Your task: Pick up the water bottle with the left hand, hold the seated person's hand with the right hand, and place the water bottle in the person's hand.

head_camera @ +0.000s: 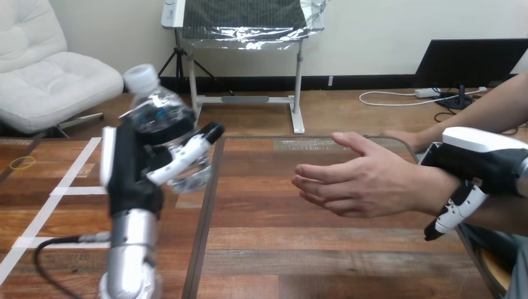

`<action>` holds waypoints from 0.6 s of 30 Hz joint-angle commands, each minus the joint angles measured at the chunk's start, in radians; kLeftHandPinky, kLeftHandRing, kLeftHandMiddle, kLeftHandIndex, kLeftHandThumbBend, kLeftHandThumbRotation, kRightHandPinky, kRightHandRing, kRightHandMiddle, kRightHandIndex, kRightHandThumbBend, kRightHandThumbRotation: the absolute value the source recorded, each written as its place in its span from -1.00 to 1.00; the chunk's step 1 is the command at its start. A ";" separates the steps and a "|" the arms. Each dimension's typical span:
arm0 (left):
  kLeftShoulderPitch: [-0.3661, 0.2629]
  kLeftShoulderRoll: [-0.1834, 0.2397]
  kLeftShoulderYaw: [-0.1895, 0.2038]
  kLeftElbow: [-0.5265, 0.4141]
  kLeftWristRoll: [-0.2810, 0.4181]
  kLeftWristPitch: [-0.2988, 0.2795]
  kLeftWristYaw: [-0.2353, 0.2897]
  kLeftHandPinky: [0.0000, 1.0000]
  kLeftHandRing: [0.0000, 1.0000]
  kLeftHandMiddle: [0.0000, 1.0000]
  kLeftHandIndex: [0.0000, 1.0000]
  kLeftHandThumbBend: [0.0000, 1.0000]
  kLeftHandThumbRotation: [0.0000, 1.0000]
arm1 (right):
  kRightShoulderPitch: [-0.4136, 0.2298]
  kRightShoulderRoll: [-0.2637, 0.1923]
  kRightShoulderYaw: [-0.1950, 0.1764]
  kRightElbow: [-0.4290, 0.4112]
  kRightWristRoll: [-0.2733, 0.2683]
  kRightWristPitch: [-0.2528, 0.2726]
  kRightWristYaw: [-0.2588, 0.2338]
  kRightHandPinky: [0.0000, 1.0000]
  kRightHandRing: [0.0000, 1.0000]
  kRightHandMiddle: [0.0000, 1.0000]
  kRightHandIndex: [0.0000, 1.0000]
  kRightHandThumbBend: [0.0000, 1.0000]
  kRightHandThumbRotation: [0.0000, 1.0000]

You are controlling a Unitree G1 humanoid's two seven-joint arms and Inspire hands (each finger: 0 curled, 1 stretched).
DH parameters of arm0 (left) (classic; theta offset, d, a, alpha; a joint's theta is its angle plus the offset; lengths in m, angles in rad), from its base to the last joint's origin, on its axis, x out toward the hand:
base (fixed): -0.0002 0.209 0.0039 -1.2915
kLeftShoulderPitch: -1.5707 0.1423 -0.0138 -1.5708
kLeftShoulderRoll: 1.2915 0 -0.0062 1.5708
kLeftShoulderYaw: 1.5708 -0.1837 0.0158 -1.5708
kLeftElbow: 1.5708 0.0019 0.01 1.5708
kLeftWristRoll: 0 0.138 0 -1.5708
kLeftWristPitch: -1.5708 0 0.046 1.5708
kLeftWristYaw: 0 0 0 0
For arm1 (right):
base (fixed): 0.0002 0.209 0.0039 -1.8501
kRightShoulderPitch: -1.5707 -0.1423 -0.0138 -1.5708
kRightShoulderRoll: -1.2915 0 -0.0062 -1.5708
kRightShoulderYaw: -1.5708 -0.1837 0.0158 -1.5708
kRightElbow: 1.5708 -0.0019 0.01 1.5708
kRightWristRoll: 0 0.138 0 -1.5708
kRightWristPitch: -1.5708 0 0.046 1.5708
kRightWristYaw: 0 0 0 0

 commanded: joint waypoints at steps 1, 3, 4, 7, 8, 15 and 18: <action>-0.154 -0.034 -0.041 0.033 -0.004 -0.022 -0.013 -0.59 -0.50 -0.39 -0.24 0.09 -1.00 | -0.104 0.055 0.008 0.008 -0.008 0.037 -0.022 -0.70 -0.59 -0.45 -0.42 0.62 -1.00; -0.165 -0.042 -0.043 0.048 -0.014 -0.025 -0.021 -0.59 -0.49 -0.38 -0.23 0.08 -1.00 | -0.108 0.061 0.011 0.005 -0.013 0.042 -0.022 -0.68 -0.58 -0.43 -0.41 0.62 -1.00; -0.175 -0.051 -0.045 0.061 -0.022 -0.026 -0.026 -0.58 -0.48 -0.37 -0.22 0.08 -1.00 | -0.111 0.065 0.014 0.001 -0.014 0.046 -0.022 -0.67 -0.57 -0.42 -0.40 0.62 -1.00; -0.196 -0.067 -0.050 0.092 -0.031 -0.030 -0.032 -0.57 -0.47 -0.36 -0.21 0.09 -1.00 | -0.117 0.075 0.019 -0.003 -0.016 0.048 -0.024 -0.66 -0.56 -0.41 -0.39 0.62 -1.00; -0.203 -0.071 -0.052 0.103 -0.030 -0.033 -0.032 -0.56 -0.47 -0.35 -0.21 0.11 -1.00 | -0.119 0.078 0.020 -0.003 -0.017 0.046 -0.025 -0.66 -0.56 -0.41 -0.39 0.62 -1.00; -0.248 -0.099 -0.068 0.173 -0.026 -0.050 -0.029 -0.53 -0.44 -0.33 -0.18 0.20 -1.00 | -0.133 0.102 0.026 0.004 -0.017 0.023 -0.033 -0.67 -0.57 -0.41 -0.40 0.64 -1.00; -0.267 -0.111 -0.075 0.203 -0.035 -0.058 -0.033 -0.52 -0.43 -0.32 -0.18 0.22 -1.00 | -0.138 0.112 0.032 -0.006 -0.029 0.036 -0.034 -0.67 -0.57 -0.41 -0.40 0.64 -1.00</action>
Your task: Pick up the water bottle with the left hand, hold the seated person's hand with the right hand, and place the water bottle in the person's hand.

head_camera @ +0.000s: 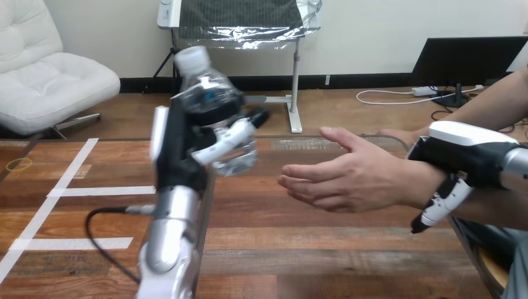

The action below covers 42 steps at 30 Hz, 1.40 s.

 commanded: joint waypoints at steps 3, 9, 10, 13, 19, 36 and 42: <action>-0.127 -0.055 -0.023 0.064 -0.003 -0.061 0.003 -0.52 -0.43 -0.32 -0.16 0.24 -1.00 | -0.094 0.069 0.011 -0.016 -0.006 0.025 -0.030 -0.68 -0.58 -0.43 -0.41 0.63 -1.00; -0.153 -0.082 -0.036 0.103 -0.025 -0.068 -0.008 -0.51 -0.42 -0.31 -0.15 0.27 -1.00 | -0.106 0.092 0.017 -0.027 -0.016 0.048 -0.023 -0.70 -0.60 -0.45 -0.42 0.65 -1.00; -0.158 -0.086 -0.040 0.108 -0.024 -0.068 -0.007 -0.51 -0.42 -0.31 -0.15 0.27 -1.00 | -0.108 0.097 0.020 -0.031 -0.019 0.055 -0.022 -0.70 -0.60 -0.45 -0.43 0.65 -1.00; -0.167 -0.093 -0.049 0.120 -0.022 -0.070 -0.004 -0.50 -0.42 -0.31 -0.15 0.28 -1.00 | -0.113 0.106 0.025 -0.042 -0.028 0.071 -0.019 -0.70 -0.60 -0.45 -0.43 0.65 -1.00; -0.186 -0.117 -0.064 0.140 -0.029 -0.068 -0.006 -0.47 -0.40 -0.29 -0.15 0.29 -1.00 | -0.133 0.133 0.042 -0.064 -0.044 0.113 -0.001 -0.69 -0.59 -0.45 -0.45 0.64 -0.97; -0.193 -0.152 -0.085 0.158 -0.056 -0.059 -0.035 -0.49 -0.39 -0.28 -0.15 0.30 -1.00 | -0.179 0.183 0.083 -0.088 -0.072 0.151 0.019 -0.54 -0.41 -0.27 -0.36 0.63 -0.91; -0.183 -0.157 -0.090 0.153 -0.066 -0.050 -0.045 -0.50 -0.39 -0.27 -0.17 0.31 -1.00 | -0.190 0.190 0.096 -0.093 -0.085 0.163 0.023 -0.58 -0.46 -0.31 -0.36 0.63 -0.89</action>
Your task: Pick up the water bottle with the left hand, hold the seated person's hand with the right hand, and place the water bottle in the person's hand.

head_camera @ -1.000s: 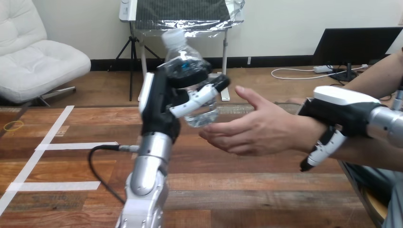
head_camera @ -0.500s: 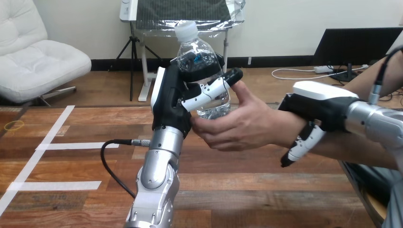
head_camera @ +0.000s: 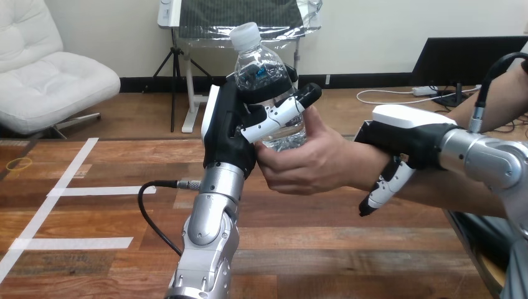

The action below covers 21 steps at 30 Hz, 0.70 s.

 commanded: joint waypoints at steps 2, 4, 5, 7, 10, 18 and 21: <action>-0.032 -0.079 -0.038 -0.013 -0.005 -0.005 -0.018 -0.49 -0.39 -0.27 -0.17 0.32 -1.00 | -0.079 0.029 0.013 -0.018 -0.010 0.014 -0.002 -0.58 -0.46 -0.32 -0.36 0.63 -0.88; -0.030 -0.080 -0.039 -0.014 -0.005 -0.004 -0.019 -0.49 -0.38 -0.27 -0.17 0.32 -1.00 | -0.080 0.031 0.013 -0.017 -0.012 0.016 -0.002 -0.58 -0.46 -0.32 -0.36 0.63 -0.87; -0.027 -0.080 -0.042 -0.014 0.000 -0.003 -0.016 -0.49 -0.38 -0.27 -0.17 0.32 -1.00 | -0.081 0.033 0.012 -0.015 -0.011 0.015 -0.001 -0.58 -0.46 -0.33 -0.36 0.63 -0.87; -0.025 -0.079 -0.044 -0.014 0.006 -0.003 -0.012 -0.50 -0.39 -0.27 -0.18 0.32 -1.00 | -0.082 0.035 0.012 -0.013 -0.010 0.014 -0.001 -0.58 -0.46 -0.32 -0.36 0.63 -0.87; -0.017 -0.078 -0.048 -0.016 0.012 0.001 -0.009 -0.51 -0.39 -0.28 -0.18 0.32 -1.00 | -0.081 0.037 0.010 -0.014 -0.008 0.014 0.000 -0.57 -0.46 -0.32 -0.36 0.64 -0.87; -0.001 -0.073 -0.050 -0.018 0.013 -0.004 -0.016 -0.51 -0.40 -0.28 -0.18 0.33 -1.00 | -0.077 0.034 0.009 -0.008 -0.006 0.010 0.002 -0.55 -0.43 -0.30 -0.36 0.64 -0.88; 0.003 -0.069 -0.050 -0.020 0.011 -0.006 -0.020 -0.51 -0.39 -0.27 -0.18 0.32 -1.00 | -0.074 0.033 0.009 -0.007 -0.005 0.011 0.004 -0.57 -0.46 -0.32 -0.36 0.63 -0.88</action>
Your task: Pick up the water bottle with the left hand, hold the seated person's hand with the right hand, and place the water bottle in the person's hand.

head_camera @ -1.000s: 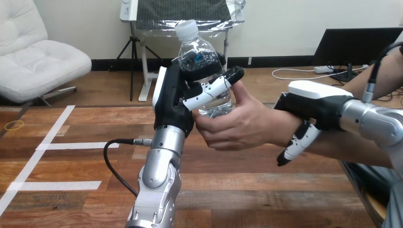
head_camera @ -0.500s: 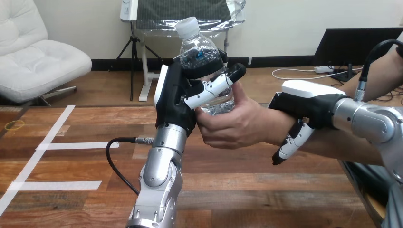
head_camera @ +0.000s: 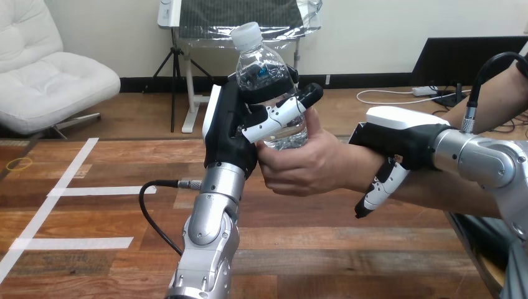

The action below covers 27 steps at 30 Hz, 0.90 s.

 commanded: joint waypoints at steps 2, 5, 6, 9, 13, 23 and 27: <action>0.004 -0.067 -0.045 -0.019 0.008 -0.009 -0.021 -0.51 -0.39 -0.27 -0.18 0.32 -1.00 | -0.066 0.021 0.001 -0.005 0.005 0.006 -0.007 -0.58 -0.47 -0.33 -0.36 0.63 -0.88; 0.004 -0.064 -0.043 -0.016 0.004 -0.014 -0.027 -0.50 -0.39 -0.27 -0.18 0.31 -1.00 | -0.064 0.021 0.000 -0.001 0.009 0.003 -0.007 -0.59 -0.47 -0.34 -0.36 0.63 -0.88; 0.004 -0.064 -0.042 -0.015 0.003 -0.015 -0.028 -0.50 -0.39 -0.26 -0.18 0.31 -1.00 | -0.063 0.021 -0.001 0.000 0.010 0.003 -0.007 -0.59 -0.47 -0.33 -0.35 0.63 -0.88; 0.006 -0.061 -0.042 -0.015 0.002 -0.018 -0.034 -0.49 -0.38 -0.26 -0.17 0.30 -1.00 | -0.059 0.021 -0.005 -0.001 0.017 0.004 -0.006 -0.57 -0.45 -0.30 -0.32 0.65 -0.88; 0.019 -0.020 -0.067 -0.042 0.060 0.018 -0.029 -0.42 -0.28 -0.15 -0.04 0.34 -0.80 | -0.044 0.007 -0.013 -0.009 0.036 -0.006 0.007 -0.52 -0.38 -0.22 -0.19 0.68 -0.74; 0.060 -0.001 -0.070 -0.102 0.102 0.021 -0.024 -0.09 0.17 0.27 0.37 0.61 0.02 | -0.020 -0.026 -0.023 -0.031 0.070 -0.021 0.054 -0.34 -0.17 -0.01 0.15 0.82 -0.18; 0.077 0.007 -0.069 -0.127 0.107 0.015 -0.020 0.01 0.27 0.37 0.42 0.63 0.20 | -0.006 -0.040 -0.031 -0.046 0.089 -0.008 0.081 -0.22 -0.05 0.10 0.25 0.90 0.01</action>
